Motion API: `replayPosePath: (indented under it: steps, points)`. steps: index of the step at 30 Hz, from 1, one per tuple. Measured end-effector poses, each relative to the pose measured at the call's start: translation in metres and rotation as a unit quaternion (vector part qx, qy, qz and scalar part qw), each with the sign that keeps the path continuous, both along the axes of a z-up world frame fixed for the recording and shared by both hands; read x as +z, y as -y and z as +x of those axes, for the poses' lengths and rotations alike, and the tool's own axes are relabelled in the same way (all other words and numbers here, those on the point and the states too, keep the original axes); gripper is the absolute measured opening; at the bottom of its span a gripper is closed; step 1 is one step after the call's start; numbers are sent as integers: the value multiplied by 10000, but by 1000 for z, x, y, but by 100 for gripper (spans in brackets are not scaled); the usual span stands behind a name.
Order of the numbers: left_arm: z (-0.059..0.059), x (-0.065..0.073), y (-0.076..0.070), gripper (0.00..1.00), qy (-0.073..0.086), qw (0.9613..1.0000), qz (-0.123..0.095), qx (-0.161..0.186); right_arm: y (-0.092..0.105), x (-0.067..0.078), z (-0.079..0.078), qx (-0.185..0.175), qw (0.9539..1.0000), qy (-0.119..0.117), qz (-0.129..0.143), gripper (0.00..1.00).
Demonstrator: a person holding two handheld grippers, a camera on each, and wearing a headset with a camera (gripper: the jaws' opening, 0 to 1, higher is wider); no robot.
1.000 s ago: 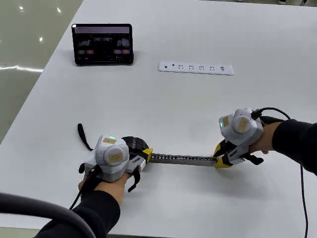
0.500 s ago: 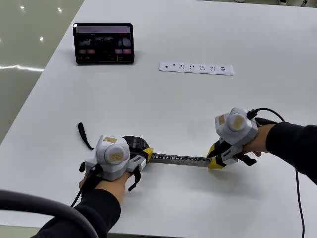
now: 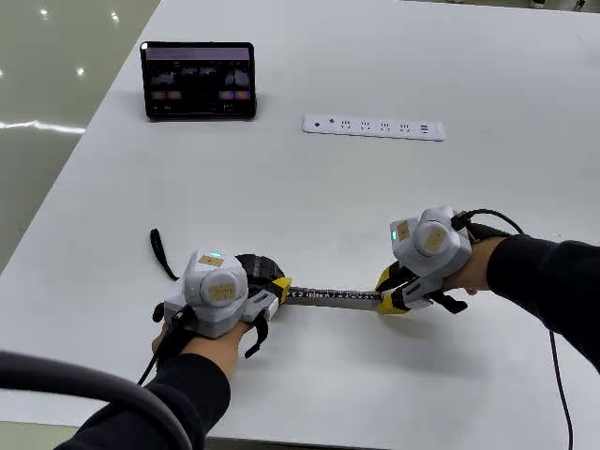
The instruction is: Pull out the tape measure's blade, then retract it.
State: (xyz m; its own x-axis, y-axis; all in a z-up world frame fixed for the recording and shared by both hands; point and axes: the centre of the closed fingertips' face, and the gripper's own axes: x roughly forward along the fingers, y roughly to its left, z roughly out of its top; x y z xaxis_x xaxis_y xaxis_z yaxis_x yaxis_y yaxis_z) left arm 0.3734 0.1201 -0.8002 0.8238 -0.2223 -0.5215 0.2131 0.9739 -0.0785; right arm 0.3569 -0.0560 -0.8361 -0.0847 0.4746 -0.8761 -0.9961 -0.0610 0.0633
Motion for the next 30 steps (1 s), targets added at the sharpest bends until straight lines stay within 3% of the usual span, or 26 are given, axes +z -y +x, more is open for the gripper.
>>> replayPosePath:
  steps: [21, 26, 30]
  points:
    - [0, -1, 0, 58, -43, 10000, -30, 24, -14, -1, 2, 146, 9990, 400, 166, 15]
    - [1, -1, 0, 58, -40, 10000, -30, 20, -16, -1, 3, -145, 9993, 177, 301, 15]
    - [1, -2, 0, 58, -37, 10000, -34, 23, -17, -2, 4, -243, 9991, 145, 308, 16]
